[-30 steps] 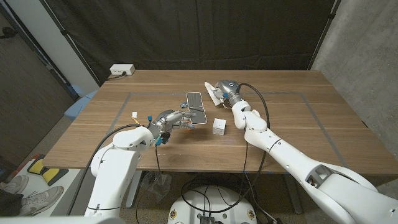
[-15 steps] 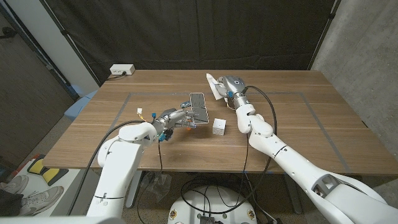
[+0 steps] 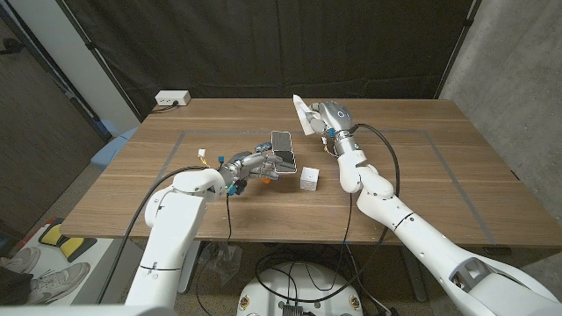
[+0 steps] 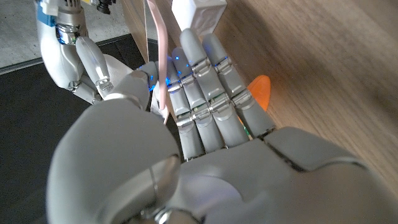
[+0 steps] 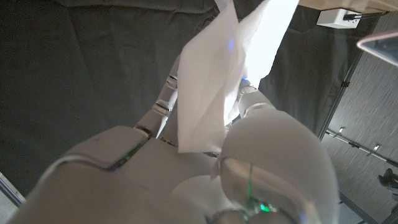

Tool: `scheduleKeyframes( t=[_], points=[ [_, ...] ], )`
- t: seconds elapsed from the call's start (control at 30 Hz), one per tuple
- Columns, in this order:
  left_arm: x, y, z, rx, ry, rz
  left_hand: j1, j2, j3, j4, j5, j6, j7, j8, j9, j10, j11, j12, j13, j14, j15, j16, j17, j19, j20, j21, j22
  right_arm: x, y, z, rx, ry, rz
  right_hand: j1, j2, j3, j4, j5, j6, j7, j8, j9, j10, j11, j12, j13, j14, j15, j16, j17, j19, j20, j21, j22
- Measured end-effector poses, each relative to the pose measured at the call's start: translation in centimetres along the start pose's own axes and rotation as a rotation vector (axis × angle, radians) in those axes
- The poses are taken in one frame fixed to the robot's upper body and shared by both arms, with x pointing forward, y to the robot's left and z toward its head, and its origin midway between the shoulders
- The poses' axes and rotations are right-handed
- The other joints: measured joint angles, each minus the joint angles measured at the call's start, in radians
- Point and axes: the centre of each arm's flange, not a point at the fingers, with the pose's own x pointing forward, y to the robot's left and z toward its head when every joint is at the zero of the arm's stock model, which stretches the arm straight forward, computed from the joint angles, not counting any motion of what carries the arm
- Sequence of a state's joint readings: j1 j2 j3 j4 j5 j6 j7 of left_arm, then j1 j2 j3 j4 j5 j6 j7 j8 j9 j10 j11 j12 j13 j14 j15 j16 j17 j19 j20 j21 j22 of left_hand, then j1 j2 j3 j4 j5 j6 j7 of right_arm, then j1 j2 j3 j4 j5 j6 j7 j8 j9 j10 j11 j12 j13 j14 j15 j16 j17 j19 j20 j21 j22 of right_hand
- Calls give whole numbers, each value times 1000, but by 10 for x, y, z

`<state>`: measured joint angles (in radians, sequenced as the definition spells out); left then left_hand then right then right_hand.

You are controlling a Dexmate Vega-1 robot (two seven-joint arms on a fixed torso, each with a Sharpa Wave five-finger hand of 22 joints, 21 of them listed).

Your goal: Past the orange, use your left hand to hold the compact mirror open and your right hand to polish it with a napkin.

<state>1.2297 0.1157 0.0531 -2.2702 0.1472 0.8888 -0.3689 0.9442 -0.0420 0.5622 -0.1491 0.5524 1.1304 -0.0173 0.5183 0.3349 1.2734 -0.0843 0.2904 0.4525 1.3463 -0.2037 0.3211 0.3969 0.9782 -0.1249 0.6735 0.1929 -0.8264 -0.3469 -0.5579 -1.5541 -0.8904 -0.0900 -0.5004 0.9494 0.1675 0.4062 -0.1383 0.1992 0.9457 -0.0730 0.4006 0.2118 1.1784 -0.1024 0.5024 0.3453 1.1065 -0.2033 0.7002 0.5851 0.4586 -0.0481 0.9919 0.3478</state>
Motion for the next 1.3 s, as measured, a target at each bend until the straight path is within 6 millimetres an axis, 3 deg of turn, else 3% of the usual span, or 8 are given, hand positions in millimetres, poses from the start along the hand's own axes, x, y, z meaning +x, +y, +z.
scheduleKeyframes(
  t=[0.4, 0.93, 1.3],
  points=[
    [8, 0, 5, -2, -14, -18, 0, 0, 3, -3, 6, 0, 0, 0, 0, 0, 0, -6, 4, 0, 0, 0, 5, -6, -6, 8, 0, -14, -10, 6, 55, -21, -45, 12, -12, -9, -1, 0, 14, 14, 4, -1, 6, 6, 8, 15, -8, 4, 7, 21, -10, 2, 18, -5],
    [20, -10, 17, 12, -53, -76, -3, 3, 4, -4, 7, -2, 2, 0, -1, 0, 0, -12, 4, 0, 0, 0, 14, -11, -11, 15, 0, -32, -9, 20, 100, -47, -46, 27, -11, -17, -9, 1, 21, 21, 8, 0, 23, 12, 16, 34, -15, 7, 15, 47, -20, 1, 40, -9],
    [24, -15, 22, 20, -56, -103, -3, 3, 4, -4, 7, -2, 2, 0, -3, 0, 0, -12, 4, 0, 0, 0, 19, -15, -7, 30, 0, -42, -8, 30, 89, -96, -47, 56, -41, -37, -25, 1, 62, 27, 7, -4, 33, 8, 30, 60, -15, 7, 51, 95, -37, 4, 68, -14]
  ],
)
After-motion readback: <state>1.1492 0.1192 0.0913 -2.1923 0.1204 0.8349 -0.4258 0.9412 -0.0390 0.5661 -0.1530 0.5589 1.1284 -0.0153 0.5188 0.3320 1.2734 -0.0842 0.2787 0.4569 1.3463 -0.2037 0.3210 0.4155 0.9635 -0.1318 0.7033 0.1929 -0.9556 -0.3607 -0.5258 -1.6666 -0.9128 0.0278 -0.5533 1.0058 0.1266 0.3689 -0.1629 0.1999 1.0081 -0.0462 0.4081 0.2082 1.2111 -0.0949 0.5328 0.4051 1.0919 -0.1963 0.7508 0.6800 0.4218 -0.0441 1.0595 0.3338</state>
